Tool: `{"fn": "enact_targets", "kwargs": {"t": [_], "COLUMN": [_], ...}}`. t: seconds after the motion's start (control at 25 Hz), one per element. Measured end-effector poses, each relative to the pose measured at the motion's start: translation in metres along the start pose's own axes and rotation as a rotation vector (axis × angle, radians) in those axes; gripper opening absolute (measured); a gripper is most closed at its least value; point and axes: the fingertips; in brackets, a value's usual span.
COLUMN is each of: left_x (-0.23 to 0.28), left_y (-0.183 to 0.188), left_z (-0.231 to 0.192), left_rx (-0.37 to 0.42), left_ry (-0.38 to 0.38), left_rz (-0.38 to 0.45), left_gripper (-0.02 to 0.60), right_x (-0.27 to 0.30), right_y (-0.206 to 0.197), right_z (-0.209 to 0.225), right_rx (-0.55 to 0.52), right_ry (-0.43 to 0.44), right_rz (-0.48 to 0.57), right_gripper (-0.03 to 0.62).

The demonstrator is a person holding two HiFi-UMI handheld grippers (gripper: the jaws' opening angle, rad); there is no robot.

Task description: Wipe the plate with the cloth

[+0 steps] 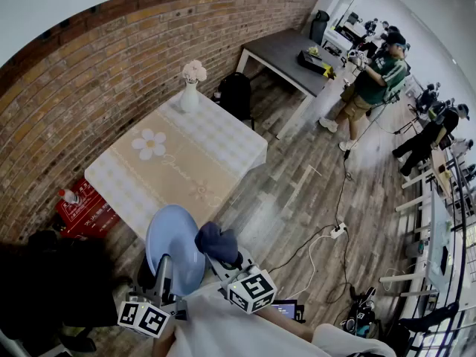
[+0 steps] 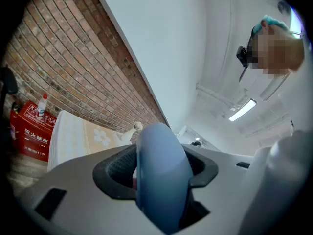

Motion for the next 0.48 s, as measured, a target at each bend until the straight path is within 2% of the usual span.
{"fn": "enact_targets", "kwargs": {"t": [0.2,0.48], "left_x": [0.006,0.008], "left_y": [-0.007,0.002], "left_z": [0.007,0.001], "left_rx": [0.004,-0.016], "left_ry": [-0.024,-0.004], "left_rz": [-0.013,0.017], "left_gripper": [0.259,0.259], "right_x": [-0.010,-0.004], "right_y": [0.012,0.021], "right_z": [0.005,0.002], "right_rx": [-0.037,-0.027], "right_ry": [0.006,0.031], "right_rz": [0.023,0.023], "right_gripper": [0.130,0.130]}}
Point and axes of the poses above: the fingertips, and each gripper's own axes: x forward along the fingers, z to its right, y out of its top, and after that the axes turned 7 degrees about -y, right-handed
